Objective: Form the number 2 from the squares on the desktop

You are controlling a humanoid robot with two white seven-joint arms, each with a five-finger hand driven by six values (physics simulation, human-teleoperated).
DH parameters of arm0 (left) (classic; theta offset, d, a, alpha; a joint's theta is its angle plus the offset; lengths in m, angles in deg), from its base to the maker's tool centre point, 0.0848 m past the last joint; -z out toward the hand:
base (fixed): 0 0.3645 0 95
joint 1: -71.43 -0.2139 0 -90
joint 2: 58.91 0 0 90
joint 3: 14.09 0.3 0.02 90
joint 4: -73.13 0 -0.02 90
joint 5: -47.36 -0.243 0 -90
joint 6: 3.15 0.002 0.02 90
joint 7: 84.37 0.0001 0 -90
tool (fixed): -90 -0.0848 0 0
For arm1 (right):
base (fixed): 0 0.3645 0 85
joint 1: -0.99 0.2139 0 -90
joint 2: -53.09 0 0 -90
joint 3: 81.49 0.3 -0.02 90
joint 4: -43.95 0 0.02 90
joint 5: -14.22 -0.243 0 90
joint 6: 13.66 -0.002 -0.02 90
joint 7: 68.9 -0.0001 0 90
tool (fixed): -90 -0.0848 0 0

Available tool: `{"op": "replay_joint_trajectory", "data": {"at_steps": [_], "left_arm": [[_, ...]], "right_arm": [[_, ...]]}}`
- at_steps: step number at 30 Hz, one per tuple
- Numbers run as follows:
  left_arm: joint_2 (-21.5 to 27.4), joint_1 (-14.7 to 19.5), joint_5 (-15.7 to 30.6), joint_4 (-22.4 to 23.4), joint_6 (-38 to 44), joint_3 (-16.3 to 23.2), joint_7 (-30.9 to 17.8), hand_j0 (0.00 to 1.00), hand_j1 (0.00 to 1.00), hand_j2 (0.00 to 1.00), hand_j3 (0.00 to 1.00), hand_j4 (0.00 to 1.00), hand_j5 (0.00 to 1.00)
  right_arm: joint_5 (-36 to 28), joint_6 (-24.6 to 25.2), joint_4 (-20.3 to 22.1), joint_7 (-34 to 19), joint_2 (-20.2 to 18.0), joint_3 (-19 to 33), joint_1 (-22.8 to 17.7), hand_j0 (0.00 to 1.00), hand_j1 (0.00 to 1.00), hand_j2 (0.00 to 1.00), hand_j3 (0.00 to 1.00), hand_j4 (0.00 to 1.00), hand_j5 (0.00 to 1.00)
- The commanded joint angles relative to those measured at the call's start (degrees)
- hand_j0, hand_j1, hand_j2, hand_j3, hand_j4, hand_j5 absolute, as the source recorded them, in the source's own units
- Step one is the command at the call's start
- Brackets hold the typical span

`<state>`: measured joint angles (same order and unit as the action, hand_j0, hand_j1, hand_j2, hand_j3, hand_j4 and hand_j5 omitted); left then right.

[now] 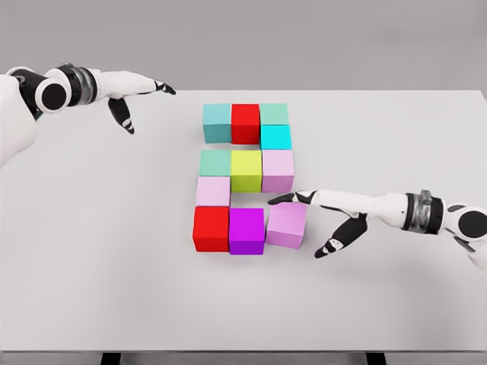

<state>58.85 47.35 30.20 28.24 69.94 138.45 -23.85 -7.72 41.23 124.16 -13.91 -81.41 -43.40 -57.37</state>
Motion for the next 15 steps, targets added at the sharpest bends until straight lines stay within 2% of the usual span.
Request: {"op": "replay_joint_trajectory", "data": {"at_steps": [1, 8, 15], "left_arm": [[0.0, 0.1, 0.1, 0.1, 0.1, -0.1, 0.0, 1.00, 1.00, 1.00, 1.00, 1.00, 1.00], [0.0, 0.0, 0.1, 0.1, 0.1, -0.1, 0.0, 1.00, 1.00, 1.00, 1.00, 1.00, 1.00], [-0.1, -0.1, 0.1, 0.2, 0.1, 0.0, 0.0, 1.00, 1.00, 1.00, 1.00, 1.00, 1.00]], "right_arm": [[-0.5, 0.1, 0.6, 0.0, -0.1, 0.0, 0.0, 1.00, 1.00, 1.00, 1.00, 1.00, 1.00], [-0.5, 0.1, 1.6, 0.0, -0.1, -1.1, 0.0, 1.00, 1.00, 1.00, 1.00, 1.00, 1.00], [-0.6, 0.1, -0.9, 0.0, -0.1, 1.8, 0.1, 1.00, 1.00, 1.00, 1.00, 1.00, 1.00]]}}
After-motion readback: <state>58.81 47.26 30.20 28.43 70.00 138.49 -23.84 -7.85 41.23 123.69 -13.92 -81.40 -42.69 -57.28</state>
